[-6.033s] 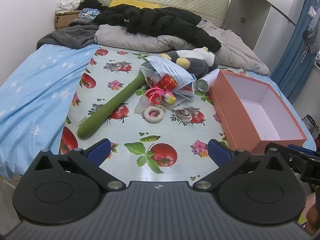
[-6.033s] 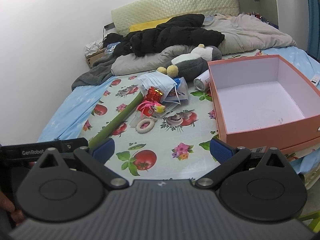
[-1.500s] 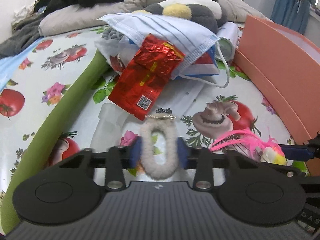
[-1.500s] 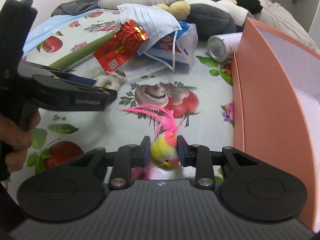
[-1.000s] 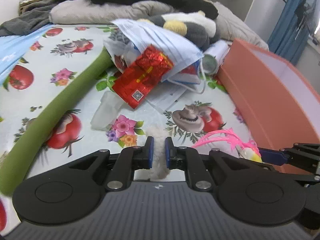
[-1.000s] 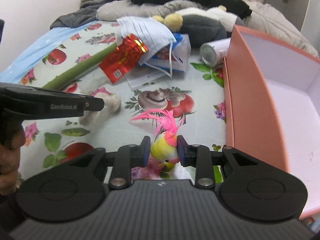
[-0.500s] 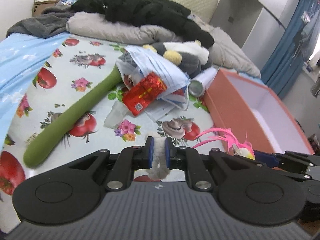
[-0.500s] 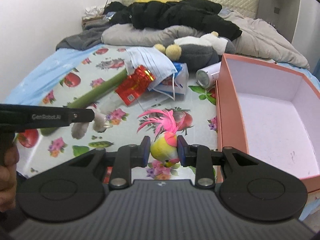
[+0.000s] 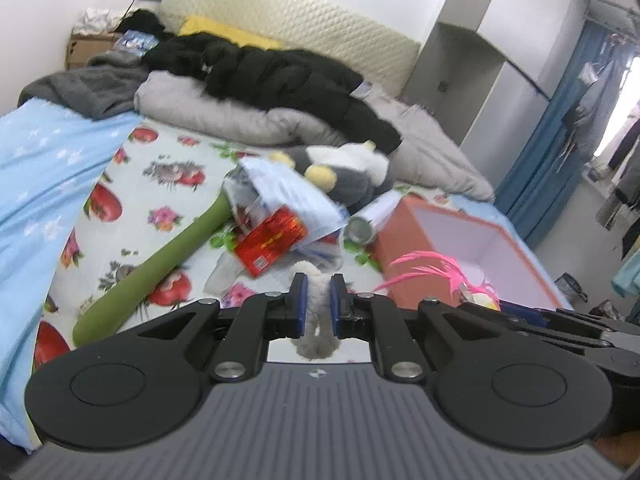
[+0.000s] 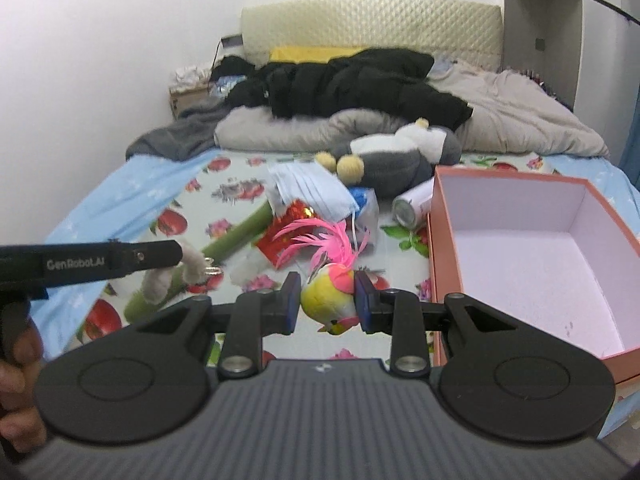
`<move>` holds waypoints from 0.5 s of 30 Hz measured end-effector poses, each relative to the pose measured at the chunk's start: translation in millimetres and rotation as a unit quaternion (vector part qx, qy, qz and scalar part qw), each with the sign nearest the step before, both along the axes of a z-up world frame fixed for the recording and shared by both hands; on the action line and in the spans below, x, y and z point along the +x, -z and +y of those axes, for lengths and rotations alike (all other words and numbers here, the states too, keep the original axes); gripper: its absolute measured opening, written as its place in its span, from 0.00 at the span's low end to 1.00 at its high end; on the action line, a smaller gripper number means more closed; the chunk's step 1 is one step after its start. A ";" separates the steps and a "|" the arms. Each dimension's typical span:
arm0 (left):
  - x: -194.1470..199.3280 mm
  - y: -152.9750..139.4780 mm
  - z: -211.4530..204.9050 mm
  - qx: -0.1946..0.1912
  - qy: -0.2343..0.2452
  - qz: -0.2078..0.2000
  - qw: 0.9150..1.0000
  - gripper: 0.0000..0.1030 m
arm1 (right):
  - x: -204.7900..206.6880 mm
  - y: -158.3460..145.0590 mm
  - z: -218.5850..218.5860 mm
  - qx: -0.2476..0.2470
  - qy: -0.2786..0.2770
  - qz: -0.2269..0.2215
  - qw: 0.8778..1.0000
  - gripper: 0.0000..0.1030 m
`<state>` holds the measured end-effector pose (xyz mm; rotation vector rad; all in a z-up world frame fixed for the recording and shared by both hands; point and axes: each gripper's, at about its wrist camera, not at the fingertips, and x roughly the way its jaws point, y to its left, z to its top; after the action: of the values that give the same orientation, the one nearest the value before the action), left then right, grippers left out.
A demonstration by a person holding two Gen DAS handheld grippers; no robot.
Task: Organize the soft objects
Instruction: 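Carry the bird toy and the fluffy ring over the pink box with both tools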
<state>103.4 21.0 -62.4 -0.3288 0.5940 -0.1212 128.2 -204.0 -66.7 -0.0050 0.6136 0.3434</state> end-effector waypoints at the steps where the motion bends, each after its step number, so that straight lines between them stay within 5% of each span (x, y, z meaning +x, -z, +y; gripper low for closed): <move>1: -2.4 -4.6 -1.9 -0.001 0.002 -0.006 1.000 0.14 | -2.0 -4.4 -1.7 0.003 0.001 -0.004 1.000 0.31; 15: -10.4 -48.9 -55.1 -0.025 0.051 -0.049 0.997 0.14 | -19.7 -50.2 -42.1 0.023 0.030 -0.042 0.998 0.31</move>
<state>92.9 -34.1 -13.5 -0.3393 0.5111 -0.2498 108.5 -246.1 -16.5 0.0428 0.5218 0.2981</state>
